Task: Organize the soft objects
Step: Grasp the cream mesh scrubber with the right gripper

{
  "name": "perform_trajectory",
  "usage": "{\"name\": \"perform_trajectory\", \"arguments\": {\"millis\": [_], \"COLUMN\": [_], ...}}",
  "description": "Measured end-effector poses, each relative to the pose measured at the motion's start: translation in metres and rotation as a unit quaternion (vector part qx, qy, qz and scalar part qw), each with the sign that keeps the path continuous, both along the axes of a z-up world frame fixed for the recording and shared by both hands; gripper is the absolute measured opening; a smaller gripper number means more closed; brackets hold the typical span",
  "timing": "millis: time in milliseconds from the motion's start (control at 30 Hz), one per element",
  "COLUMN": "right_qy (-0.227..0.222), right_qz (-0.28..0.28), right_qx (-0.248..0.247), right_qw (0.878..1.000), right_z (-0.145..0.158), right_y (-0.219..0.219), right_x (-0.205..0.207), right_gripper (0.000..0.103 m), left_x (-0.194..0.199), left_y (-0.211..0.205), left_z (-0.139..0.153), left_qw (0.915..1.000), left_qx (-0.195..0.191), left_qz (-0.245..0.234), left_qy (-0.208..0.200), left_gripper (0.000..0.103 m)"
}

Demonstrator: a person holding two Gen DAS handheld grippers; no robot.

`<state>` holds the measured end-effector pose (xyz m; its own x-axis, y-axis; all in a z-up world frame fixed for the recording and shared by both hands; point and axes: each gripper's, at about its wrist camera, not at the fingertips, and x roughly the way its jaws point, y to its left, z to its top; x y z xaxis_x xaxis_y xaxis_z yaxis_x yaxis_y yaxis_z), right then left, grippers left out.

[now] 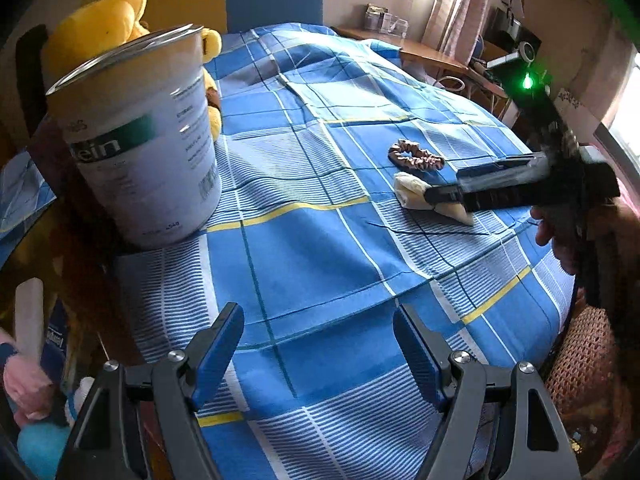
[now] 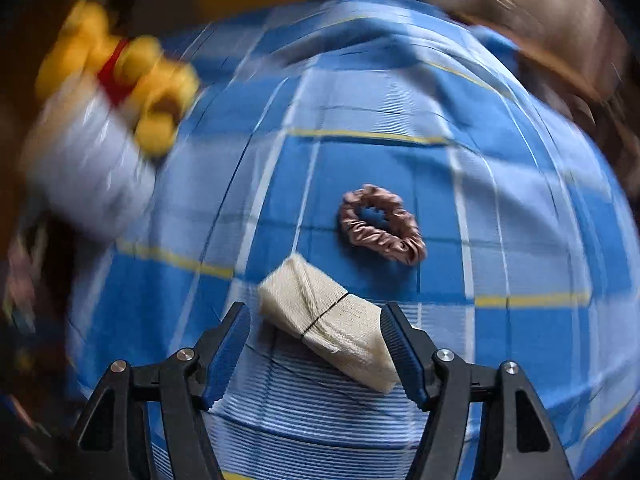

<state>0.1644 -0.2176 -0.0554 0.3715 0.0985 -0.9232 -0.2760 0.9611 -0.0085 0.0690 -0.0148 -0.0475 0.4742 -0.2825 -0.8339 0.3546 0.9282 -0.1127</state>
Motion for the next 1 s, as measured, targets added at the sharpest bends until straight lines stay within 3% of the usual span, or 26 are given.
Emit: {"name": "perform_trajectory", "arguments": {"millis": [133,333,367,433,500,567,667,767,900,1000], "right_qy": [0.038,0.045,0.04,0.026,0.012,-0.01,-0.052,-0.088,-0.06,-0.027], "right_qz": [0.052,0.051,0.046,0.029,0.018,0.004,-0.037,-0.11,-0.192,-0.215], "right_qx": [-0.038,-0.034,-0.031,-0.014,0.001,0.039,0.104,0.137,0.11,0.078], "right_qw": [0.997,0.997,0.998,0.999,1.0,0.999,0.992,0.98,0.973,0.973], "right_z": [-0.018,-0.033,-0.033,-0.027,-0.017,-0.002,0.02,0.032,0.021,0.009], "right_y": [-0.002,-0.014,-0.016,-0.023,-0.03,-0.039,-0.059,-0.086,-0.109,-0.116], "right_x": [0.004,0.015,0.014,0.01,0.004,-0.007,-0.023,-0.023,-0.009,-0.009], "right_gripper": [0.069,0.068,0.055,0.043,0.022,0.018,0.018,0.018,0.018,0.018], "left_x": [0.004,0.007,0.007,0.008,0.011,0.015,0.023,0.033,0.053,0.069], "left_y": [-0.001,-0.012,-0.013,-0.016,-0.019,-0.024,-0.035,-0.05,-0.075,-0.093], "left_z": [-0.001,0.0,0.001,0.002,0.002,0.003,0.004,0.004,0.001,-0.005], "left_qw": [1.0,0.9999,0.9999,0.9998,0.9998,0.9997,0.9995,0.9992,0.999,0.9987], "left_qx": [-0.003,-0.002,-0.001,0.0,-0.001,-0.003,-0.008,-0.011,-0.014,-0.015], "left_qz": [-0.002,-0.014,-0.017,-0.019,-0.022,-0.024,-0.031,-0.038,-0.043,-0.049], "left_qy": [0.003,0.003,0.003,0.002,0.002,0.002,0.001,0.0,0.001,0.007], "left_gripper": [0.078,0.078,0.078,0.078,0.078,0.078,0.078,0.076,0.075,0.071]}}
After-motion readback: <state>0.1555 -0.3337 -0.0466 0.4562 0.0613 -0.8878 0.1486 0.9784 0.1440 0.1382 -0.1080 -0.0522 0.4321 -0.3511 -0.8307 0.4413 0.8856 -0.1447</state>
